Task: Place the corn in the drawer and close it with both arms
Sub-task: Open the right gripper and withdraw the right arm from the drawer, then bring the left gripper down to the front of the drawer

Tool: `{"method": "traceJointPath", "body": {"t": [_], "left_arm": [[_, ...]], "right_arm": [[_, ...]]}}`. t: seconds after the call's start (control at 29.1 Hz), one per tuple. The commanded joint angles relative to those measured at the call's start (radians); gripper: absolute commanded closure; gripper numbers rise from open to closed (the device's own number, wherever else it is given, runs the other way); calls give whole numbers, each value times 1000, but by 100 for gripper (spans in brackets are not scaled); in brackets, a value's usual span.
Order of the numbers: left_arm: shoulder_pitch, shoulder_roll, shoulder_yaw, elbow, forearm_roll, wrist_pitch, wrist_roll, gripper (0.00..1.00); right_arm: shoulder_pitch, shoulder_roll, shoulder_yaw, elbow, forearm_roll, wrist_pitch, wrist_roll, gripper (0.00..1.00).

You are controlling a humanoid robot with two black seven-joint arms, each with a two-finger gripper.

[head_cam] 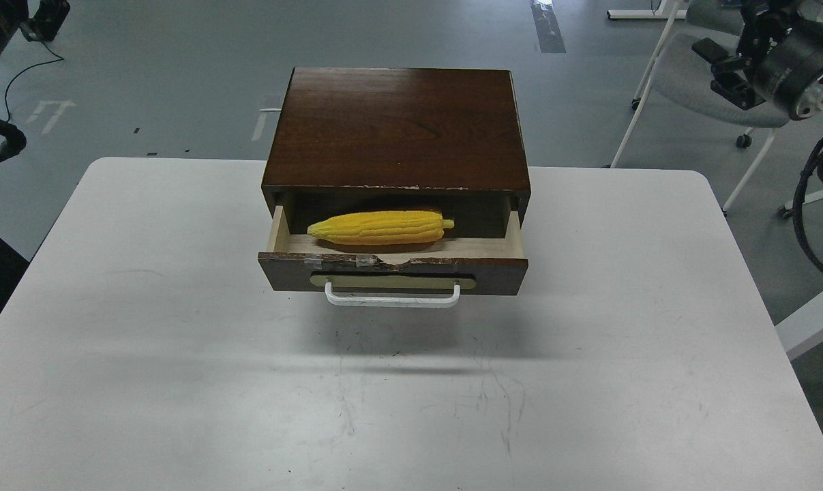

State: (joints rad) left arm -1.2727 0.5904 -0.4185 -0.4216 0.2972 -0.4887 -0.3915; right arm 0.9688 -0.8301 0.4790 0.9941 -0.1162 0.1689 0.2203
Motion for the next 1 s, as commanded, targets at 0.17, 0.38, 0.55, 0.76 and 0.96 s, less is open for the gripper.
{"method": "traceJointPath", "body": {"t": [0.17, 0.38, 0.55, 0.76, 0.96], "left_arm": [[-30, 72, -9, -587, 420, 0, -81, 100], [-30, 62, -6, -859, 644, 0, -79, 100], [-10, 55, -5, -1086, 1009, 0, -78, 100], [102, 40, 10, -1227, 1212, 0, -66, 100], [213, 6, 49, -1304, 1556, 0, -66, 100]], "right_arm": [[-45, 5, 0, -97, 276, 92, 2, 0], [-47, 5, 1, -98, 276, 98, 7, 0], [-82, 5, 4, -104, 276, 98, 8, 0], [-102, 5, 3, -112, 280, 98, 17, 0], [-134, 72, 24, -182, 328, 149, 16, 0]]}}
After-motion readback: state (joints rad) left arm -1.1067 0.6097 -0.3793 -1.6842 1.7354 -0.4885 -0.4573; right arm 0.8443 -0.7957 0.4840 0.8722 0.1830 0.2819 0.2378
